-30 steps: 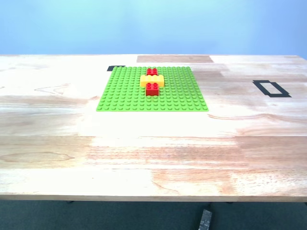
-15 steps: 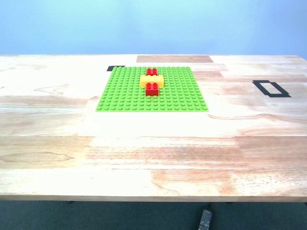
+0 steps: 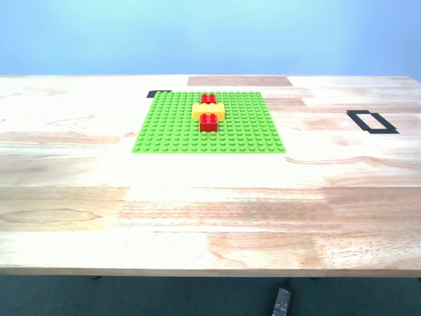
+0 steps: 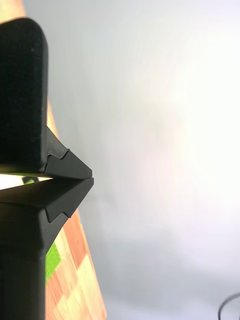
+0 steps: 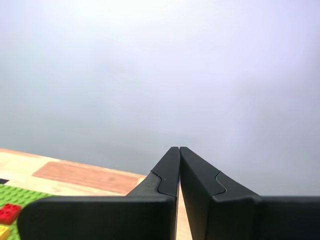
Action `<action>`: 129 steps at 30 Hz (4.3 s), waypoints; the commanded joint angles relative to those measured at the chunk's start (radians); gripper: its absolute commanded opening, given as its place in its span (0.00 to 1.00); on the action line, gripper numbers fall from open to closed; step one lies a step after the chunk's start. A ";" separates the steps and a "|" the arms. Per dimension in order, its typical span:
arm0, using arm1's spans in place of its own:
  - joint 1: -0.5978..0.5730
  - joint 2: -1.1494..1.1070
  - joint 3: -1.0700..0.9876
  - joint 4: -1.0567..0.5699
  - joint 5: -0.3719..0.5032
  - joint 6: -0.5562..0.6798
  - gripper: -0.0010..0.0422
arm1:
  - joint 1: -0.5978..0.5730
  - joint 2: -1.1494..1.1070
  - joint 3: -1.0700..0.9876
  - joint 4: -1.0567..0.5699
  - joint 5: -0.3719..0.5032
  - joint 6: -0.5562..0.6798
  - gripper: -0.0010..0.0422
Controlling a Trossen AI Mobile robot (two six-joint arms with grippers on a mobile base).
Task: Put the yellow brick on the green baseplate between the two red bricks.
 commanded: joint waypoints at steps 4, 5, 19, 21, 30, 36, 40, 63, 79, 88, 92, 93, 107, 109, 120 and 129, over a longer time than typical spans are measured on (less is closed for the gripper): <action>0.000 -0.145 -0.133 0.056 -0.058 -0.066 0.02 | 0.001 -0.168 -0.155 0.105 0.027 0.061 0.02; 0.000 -0.158 -0.150 0.070 -0.056 -0.070 0.02 | 0.001 -0.184 -0.175 0.103 0.029 0.053 0.02; -0.001 -0.199 -0.260 0.069 -0.055 -0.076 0.02 | 0.001 -0.178 -0.324 0.159 0.031 0.054 0.02; -0.001 -0.200 -0.262 0.066 -0.056 -0.076 0.02 | 0.001 -0.172 -0.327 0.159 0.029 0.046 0.02; -0.001 -0.200 -0.307 0.040 -0.048 -0.091 0.02 | 0.011 -0.177 -0.348 0.105 0.027 0.046 0.02; -0.001 -0.200 -0.304 0.040 -0.048 -0.090 0.02 | 0.034 -0.176 -0.356 0.105 0.027 0.047 0.02; -0.001 -0.199 -0.306 0.015 -0.048 -0.089 0.02 | 0.035 -0.176 -0.366 0.104 0.025 0.047 0.02; 0.000 -0.199 -0.299 -0.018 -0.048 -0.090 0.02 | 0.035 -0.176 -0.371 0.103 0.023 0.047 0.02; 0.000 -0.199 -0.299 -0.018 -0.048 -0.090 0.02 | 0.035 -0.148 -0.371 0.101 0.023 0.047 0.02; 0.000 -0.199 -0.299 -0.018 -0.048 -0.087 0.02 | 0.036 -0.091 -0.371 0.103 0.023 0.047 0.02; 0.000 -0.199 -0.299 -0.018 -0.048 -0.087 0.02 | 0.035 -0.089 -0.367 0.105 0.023 0.047 0.02; 0.000 -0.199 -0.299 -0.018 -0.048 -0.087 0.02 | 0.035 -0.090 -0.367 0.105 0.023 0.047 0.02; 0.000 -0.199 -0.299 -0.018 -0.048 -0.087 0.02 | 0.036 -0.093 -0.369 0.103 0.023 0.047 0.02; 0.000 -0.199 -0.299 -0.018 -0.048 -0.087 0.02 | 0.035 -0.093 -0.369 0.103 0.023 0.047 0.02; 0.000 -0.199 -0.299 -0.018 -0.048 -0.087 0.02 | 0.035 -0.093 -0.369 0.103 0.023 0.047 0.02; 0.000 -0.199 -0.299 -0.018 -0.048 -0.087 0.02 | 0.035 -0.093 -0.369 0.103 0.023 0.047 0.02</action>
